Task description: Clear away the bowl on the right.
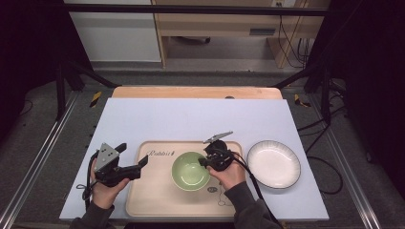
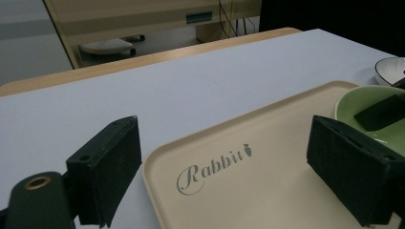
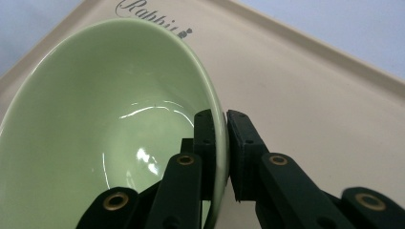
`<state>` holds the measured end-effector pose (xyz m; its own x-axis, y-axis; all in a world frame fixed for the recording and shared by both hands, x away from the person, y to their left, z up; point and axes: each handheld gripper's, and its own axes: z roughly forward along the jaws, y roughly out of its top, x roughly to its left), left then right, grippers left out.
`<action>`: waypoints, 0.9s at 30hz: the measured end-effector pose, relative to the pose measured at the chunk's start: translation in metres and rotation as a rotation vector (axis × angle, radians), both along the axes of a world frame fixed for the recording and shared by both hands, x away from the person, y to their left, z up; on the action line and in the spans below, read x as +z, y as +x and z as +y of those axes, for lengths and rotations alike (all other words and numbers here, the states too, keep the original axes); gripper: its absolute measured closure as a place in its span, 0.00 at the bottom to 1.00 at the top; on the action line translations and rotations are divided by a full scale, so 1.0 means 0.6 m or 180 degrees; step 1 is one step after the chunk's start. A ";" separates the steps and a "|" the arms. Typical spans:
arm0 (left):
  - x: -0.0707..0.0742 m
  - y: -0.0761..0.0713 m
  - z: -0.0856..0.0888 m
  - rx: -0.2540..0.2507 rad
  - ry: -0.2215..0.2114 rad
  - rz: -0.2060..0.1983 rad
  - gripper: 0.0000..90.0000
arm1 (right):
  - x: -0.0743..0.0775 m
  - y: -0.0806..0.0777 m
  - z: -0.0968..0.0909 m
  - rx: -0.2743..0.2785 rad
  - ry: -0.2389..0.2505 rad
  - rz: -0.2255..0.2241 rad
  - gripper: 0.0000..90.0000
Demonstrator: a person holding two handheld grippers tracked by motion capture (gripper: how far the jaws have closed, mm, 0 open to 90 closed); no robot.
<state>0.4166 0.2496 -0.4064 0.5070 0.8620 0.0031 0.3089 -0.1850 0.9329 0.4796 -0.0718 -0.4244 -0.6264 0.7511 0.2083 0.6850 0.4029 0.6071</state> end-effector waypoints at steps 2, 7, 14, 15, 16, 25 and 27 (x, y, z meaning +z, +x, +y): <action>0.000 0.000 0.000 -0.0001 0.0001 0.0001 0.12 | -0.004 0.001 0.001 0.0038 -0.0007 -0.0015 0.92; 0.000 0.000 0.001 0.0005 -0.0008 0.0000 0.12 | -0.008 0.001 0.005 0.0010 -0.0014 0.0063 0.92; 0.000 0.000 0.000 -0.0001 -0.0001 0.0001 0.12 | -0.014 0.003 0.008 0.0029 -0.0066 0.0087 0.92; 0.000 0.000 0.000 -0.0001 -0.0001 0.0001 0.12 | -0.014 0.003 0.008 0.0029 -0.0066 0.0087 0.92; 0.000 0.000 0.000 0.0000 -0.0005 0.0002 0.12 | -0.016 0.004 0.007 0.0054 -0.0090 0.0061 0.92; 0.000 0.000 -0.001 0.0000 0.0005 0.0002 0.12 | -0.024 0.009 0.002 0.0035 -0.0036 0.0128 0.93; 0.000 0.000 -0.001 0.0001 0.0005 0.0004 0.12 | -0.026 0.010 0.002 0.0022 -0.0049 0.0121 0.93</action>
